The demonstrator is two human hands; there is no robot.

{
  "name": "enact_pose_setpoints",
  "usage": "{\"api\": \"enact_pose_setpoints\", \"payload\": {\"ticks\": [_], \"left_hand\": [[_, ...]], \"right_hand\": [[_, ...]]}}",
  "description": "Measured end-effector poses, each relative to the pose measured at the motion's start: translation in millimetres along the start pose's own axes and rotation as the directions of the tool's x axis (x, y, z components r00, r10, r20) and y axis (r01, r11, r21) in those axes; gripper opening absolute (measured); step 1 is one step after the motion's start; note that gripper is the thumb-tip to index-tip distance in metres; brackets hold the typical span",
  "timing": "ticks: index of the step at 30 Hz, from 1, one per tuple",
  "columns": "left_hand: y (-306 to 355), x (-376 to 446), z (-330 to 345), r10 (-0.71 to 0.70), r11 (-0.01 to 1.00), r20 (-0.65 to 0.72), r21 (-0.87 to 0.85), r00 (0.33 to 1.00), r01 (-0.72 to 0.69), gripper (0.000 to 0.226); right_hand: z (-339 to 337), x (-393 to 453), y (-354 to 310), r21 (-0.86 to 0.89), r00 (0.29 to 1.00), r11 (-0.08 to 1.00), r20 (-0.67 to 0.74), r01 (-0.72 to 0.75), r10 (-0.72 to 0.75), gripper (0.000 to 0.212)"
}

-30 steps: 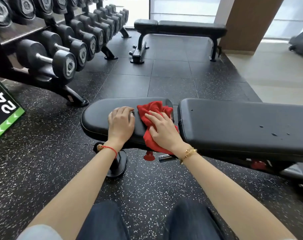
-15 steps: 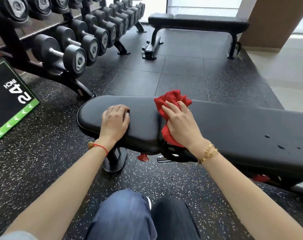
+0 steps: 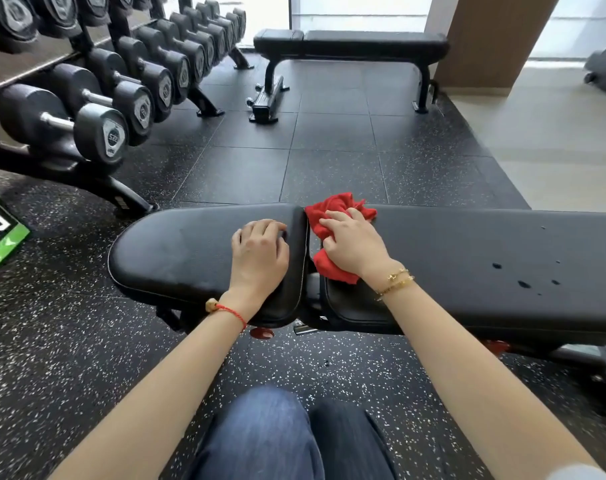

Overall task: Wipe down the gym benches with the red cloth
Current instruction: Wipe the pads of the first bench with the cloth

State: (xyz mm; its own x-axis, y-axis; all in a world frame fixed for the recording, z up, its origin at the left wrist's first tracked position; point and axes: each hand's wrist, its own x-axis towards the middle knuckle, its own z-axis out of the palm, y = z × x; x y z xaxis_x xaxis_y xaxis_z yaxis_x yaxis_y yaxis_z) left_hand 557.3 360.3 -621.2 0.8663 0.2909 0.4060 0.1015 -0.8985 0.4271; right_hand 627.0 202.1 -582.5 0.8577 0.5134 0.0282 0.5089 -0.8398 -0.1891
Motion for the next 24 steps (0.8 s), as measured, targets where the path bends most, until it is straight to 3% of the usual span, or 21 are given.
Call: {"api": "enact_pose_setpoints", "payload": {"ticks": [4,9,12,17,24], "left_hand": [[6,0,-2,0.051,0.999,0.023,-0.016,0.998,-0.051,0.026],[20,-2,3,0.090,0.996,0.072,-0.029,0.993,-0.088,0.028],[29,-7,8,0.110,0.994,0.097,-0.021,0.989,-0.108,0.030],[29,-10,13,0.102,0.995,0.104,0.003,0.989,-0.102,0.032],[26,-11,14,0.106,0.994,0.099,-0.013,0.989,-0.105,0.032]], "right_hand": [[-8,-26,23,0.024,0.999,0.999,0.024,0.032,-0.033,0.051],[-20,-43,71,0.020,0.994,0.994,0.039,-0.107,0.107,0.052],[-15,-40,59,0.079,0.993,0.991,-0.049,-0.105,0.109,0.048],[11,-56,4,-0.068,0.996,0.995,-0.040,0.074,-0.076,0.054],[11,-65,20,-0.031,1.000,0.999,0.001,0.006,-0.006,0.062]]}}
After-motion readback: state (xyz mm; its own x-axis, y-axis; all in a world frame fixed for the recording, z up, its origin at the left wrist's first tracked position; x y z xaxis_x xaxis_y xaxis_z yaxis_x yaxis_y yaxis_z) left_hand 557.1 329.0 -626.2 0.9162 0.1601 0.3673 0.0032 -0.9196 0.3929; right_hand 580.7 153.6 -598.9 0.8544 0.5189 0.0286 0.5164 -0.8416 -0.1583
